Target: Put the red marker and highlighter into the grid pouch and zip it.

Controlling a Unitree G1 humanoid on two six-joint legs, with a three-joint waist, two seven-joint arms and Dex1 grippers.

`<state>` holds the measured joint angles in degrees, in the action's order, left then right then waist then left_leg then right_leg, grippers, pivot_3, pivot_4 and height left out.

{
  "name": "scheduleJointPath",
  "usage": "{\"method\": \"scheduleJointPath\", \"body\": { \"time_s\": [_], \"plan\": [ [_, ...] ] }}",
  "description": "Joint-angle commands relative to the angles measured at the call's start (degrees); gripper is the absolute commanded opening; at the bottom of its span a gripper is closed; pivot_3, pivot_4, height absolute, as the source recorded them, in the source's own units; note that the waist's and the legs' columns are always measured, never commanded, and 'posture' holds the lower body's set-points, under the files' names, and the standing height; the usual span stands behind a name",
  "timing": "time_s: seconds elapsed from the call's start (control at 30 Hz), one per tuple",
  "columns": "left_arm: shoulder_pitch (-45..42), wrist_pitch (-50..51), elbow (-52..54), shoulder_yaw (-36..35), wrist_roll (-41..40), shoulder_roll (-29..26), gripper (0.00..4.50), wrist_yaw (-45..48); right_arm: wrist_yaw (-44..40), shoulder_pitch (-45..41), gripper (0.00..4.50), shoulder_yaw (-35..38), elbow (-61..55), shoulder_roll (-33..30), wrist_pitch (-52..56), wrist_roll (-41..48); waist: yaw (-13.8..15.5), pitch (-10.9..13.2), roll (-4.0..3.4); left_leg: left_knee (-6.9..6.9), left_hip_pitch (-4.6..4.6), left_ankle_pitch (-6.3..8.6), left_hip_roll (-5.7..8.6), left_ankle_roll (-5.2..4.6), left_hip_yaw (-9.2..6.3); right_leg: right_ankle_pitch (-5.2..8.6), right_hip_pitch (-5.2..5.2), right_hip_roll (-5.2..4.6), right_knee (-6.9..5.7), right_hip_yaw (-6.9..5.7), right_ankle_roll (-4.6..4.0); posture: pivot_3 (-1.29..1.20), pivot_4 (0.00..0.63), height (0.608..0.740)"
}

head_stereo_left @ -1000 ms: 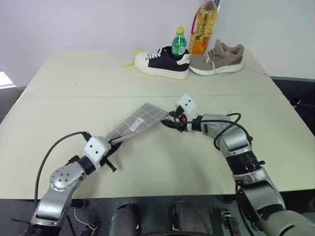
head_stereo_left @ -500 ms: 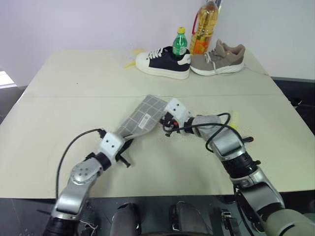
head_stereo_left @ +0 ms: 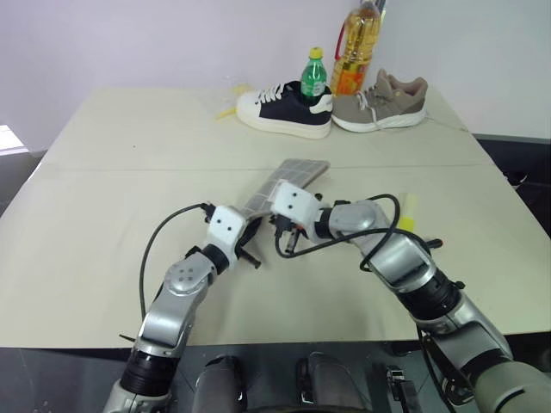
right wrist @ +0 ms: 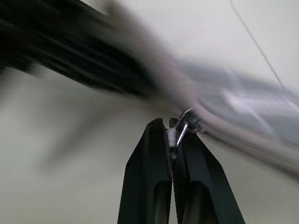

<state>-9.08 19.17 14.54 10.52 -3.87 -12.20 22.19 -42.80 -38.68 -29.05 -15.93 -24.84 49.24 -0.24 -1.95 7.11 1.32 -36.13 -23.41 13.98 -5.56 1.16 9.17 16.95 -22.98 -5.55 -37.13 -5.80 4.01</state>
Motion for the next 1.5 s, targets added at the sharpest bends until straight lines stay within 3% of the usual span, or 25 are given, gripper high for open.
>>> {"method": "scheduleJointPath", "body": {
  "time_s": [0.03, 0.1, 0.2, 0.33, 0.37, 0.53, 0.63, 0.67, 0.87, 1.17, 1.2, 1.27, 1.4, 1.47, 1.5],
  "plan": [
    [-2.13, -1.73, -1.68, 2.42, 1.99, 1.28, 0.00, -0.92, -1.08, -1.13, 0.06, -1.16, -4.44, 1.55, 0.84, 1.35, 0.05, 0.00, 0.00, 0.00, 0.00, 0.00, 0.00, 0.00, 0.00, 0.00, 0.00, 0.00, 0.00, 0.00, 0.00, 0.00, 0.150, 0.705],
    [-2.76, -2.05, -2.63, 2.43, 2.39, 1.80, 0.00, -1.23, -1.13, -1.20, 0.06, -0.96, -4.26, 1.74, 1.17, 1.49, 0.15, 0.00, 0.00, -0.01, 0.00, 0.00, 0.00, 0.00, 0.00, 0.00, 0.00, 0.00, 0.00, -0.01, 0.00, 0.00, 0.150, 0.705],
    [-2.76, -2.41, -2.87, 2.35, 2.71, 2.06, 0.00, -1.31, -4.32, -0.64, 1.00, 1.00, -5.24, -0.24, 1.40, 4.07, 0.43, 0.00, 0.00, -0.01, 0.00, 0.00, 0.01, 0.00, 0.00, 0.00, 0.00, 0.00, 0.00, -0.01, 0.00, 0.00, 0.150, 0.705],
    [-2.40, -3.06, -2.94, 1.54, 3.28, 0.76, 0.00, -1.07, -8.64, 1.35, 3.12, 5.85, -6.95, -6.09, -3.18, 6.74, 1.14, 0.00, 0.00, -0.01, 0.00, 0.00, 0.01, -0.01, 0.00, 0.00, 0.00, -0.01, 0.04, -0.01, 0.00, 0.00, 0.150, 0.705],
    [-2.20, -3.62, -2.96, 1.09, 3.59, -0.41, 0.00, -0.60, -9.40, 2.04, 3.62, 9.96, -6.24, -8.84, -3.06, 7.95, 1.26, 0.00, 0.01, -0.01, -0.01, 0.01, 0.01, -0.01, -0.01, 0.00, 0.01, -0.02, 0.06, -0.01, 0.00, 0.00, 0.150, 0.705],
    [-1.71, -5.73, -3.53, 0.48, 3.87, -3.66, 0.00, 0.70, -7.37, 0.04, 3.62, 23.60, 3.22, -13.43, 4.16, 12.96, 1.08, 0.01, 0.02, -0.05, 0.03, 0.03, 0.01, -0.05, -0.03, 0.00, 0.10, -0.09, 0.11, -0.01, -0.02, 0.00, 0.150, 0.705],
    [-1.86, -7.45, -4.33, 0.57, 4.09, -4.33, 0.00, 1.15, 1.61, -2.70, 4.46, 31.31, 13.96, -14.25, 9.06, 10.19, 1.15, 0.01, 0.01, -0.02, 0.04, 0.03, -0.01, -0.05, -0.03, 0.00, 0.08, -0.03, 0.08, -0.01, -0.04, 0.00, 0.150, 0.705],
    [-2.02, -7.78, -4.63, 0.62, 4.15, -4.27, 0.00, 1.22, 6.35, -3.81, 4.49, 33.69, 18.13, -13.90, 10.89, 8.63, 1.20, 0.01, 0.01, -0.02, 0.03, 0.03, 0.01, -0.05, -0.02, 0.00, 0.07, -0.03, 0.08, -0.01, -0.04, 0.00, 0.150, 0.705],
    [-2.37, -9.23, -6.08, 1.27, 4.15, -3.36, 0.00, 1.54, 21.98, -7.25, 4.49, 39.95, 30.27, -12.79, 21.84, 3.98, 1.21, 0.00, -0.03, -0.01, 0.00, 0.02, 0.04, -0.04, 0.05, 0.00, 0.03, -0.05, 0.09, -0.01, -0.03, 0.00, 0.150, 0.705],
    [-2.88, -10.38, -7.37, 0.96, 3.92, -2.57, 0.00, 1.70, 26.06, -5.12, 4.49, 43.33, 32.06, -8.10, 32.45, 6.60, 1.01, 0.01, -0.15, 0.00, 0.00, 0.01, 0.03, -0.04, 0.06, 0.00, 0.02, -0.03, 0.06, -0.01, -0.02, 0.00, 0.150, 0.705],
    [-2.77, -10.40, -7.25, 0.84, 3.87, -2.58, 0.00, 1.68, 26.43, -4.62, 4.10, 43.59, 32.13, -7.51, 32.61, 6.75, 1.04, 0.01, -0.15, 0.00, 0.00, 0.02, 0.03, -0.04, 0.06, 0.00, 0.03, -0.03, 0.06, -0.01, -0.01, 0.00, 0.150, 0.705],
    [-2.49, -10.38, -6.95, 0.67, 3.84, -2.68, 0.00, 1.64, 27.38, -4.11, 3.74, 43.94, 31.95, -6.81, 32.52, 6.60, 1.12, 0.00, -0.13, -0.01, 0.00, 0.02, 0.03, -0.04, 0.06, 0.00, 0.05, -0.03, 0.07, -0.01, -0.01, 0.00, 0.150, 0.705],
    [-2.06, -10.38, -6.61, 0.33, 3.71, -2.91, 0.00, 1.54, 27.67, -4.35, 1.84, 43.64, 30.77, -6.39, 31.56, 7.19, 1.09, 0.00, -0.14, -0.03, 0.00, 0.02, 0.03, -0.04, 0.04, -0.01, 0.09, -0.04, 0.07, -0.01, -0.01, 0.00, 0.150, 0.705],
    [-1.90, -10.32, -6.50, -0.02, 3.55, -2.96, 0.00, 1.42, 24.88, -3.61, 0.86, 42.72, 28.25, -6.31, 24.76, 8.71, 1.05, 0.00, -0.13, -0.02, 0.00, 0.02, 0.03, -0.04, 0.04, -0.01, 0.07, -0.03, 0.06, -0.01, -0.01, 0.00, 0.150, 0.705],
    [-1.86, -10.31, -6.44, -0.26, 3.33, -2.97, 0.00, 1.42, 21.62, -2.31, 0.87, 40.10, 25.42, -7.23, 18.15, 8.97, 1.05, 0.00, -0.14, -0.01, 0.00, 0.02, 0.03, -0.04, 0.04, -0.01, 0.07, -0.02, 0.06, -0.01, -0.01, 0.00, 0.150, 0.705]
  ]
}}
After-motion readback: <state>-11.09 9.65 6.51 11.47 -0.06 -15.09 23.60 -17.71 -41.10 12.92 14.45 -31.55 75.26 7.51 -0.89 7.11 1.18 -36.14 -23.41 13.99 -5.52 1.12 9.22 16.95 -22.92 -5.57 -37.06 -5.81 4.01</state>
